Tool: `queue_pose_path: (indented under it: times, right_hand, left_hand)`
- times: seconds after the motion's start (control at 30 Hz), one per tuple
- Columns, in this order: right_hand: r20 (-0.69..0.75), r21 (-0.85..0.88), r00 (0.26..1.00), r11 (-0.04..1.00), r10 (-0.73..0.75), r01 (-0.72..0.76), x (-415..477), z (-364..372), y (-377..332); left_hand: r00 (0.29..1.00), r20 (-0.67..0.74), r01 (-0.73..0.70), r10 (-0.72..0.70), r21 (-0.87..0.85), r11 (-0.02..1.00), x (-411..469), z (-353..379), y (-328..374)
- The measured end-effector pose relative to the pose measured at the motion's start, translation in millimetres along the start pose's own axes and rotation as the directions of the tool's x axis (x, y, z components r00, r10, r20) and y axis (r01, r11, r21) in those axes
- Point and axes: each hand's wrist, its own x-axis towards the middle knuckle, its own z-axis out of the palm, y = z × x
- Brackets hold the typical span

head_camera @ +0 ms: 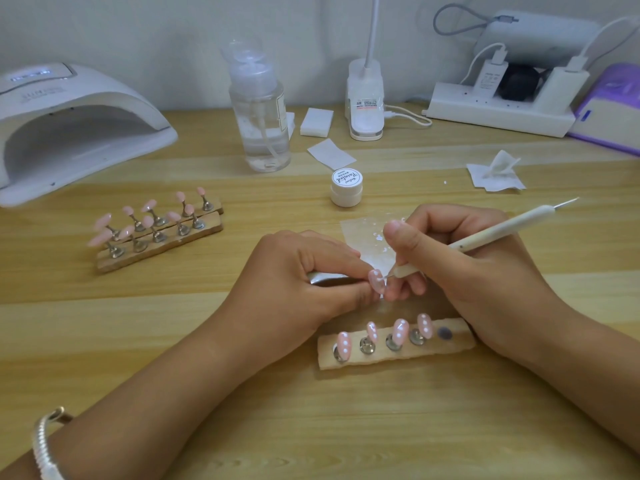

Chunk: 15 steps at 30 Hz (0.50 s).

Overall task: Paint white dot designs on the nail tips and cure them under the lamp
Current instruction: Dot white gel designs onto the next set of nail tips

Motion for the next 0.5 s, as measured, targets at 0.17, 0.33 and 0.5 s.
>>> queue_pose_path:
  times: [0.17, 0.33, 0.5]
  right_hand:
    - [0.001, -0.003, 1.000, 1.000, -0.009, 0.009, -0.6, -1.0, 1.4]
    - [-0.003, -0.002, 1.000, 1.000, -0.013, 0.013, -0.3, -1.0, 2.2]
    - [-0.002, 0.005, 1.000, 1.000, -0.009, 0.009, -0.4, -1.2, 2.7]
  left_hand:
    - [1.000, 0.006, -0.013, 0.013, 0.006, 1.000, 0.1, -0.1, -0.2]
    - [1.000, 0.012, -0.025, 0.025, -0.006, 1.000, -0.3, 0.2, -0.7]
    - [1.000, 0.011, -0.027, 0.028, -0.006, 1.000, -0.1, 0.0, -2.1]
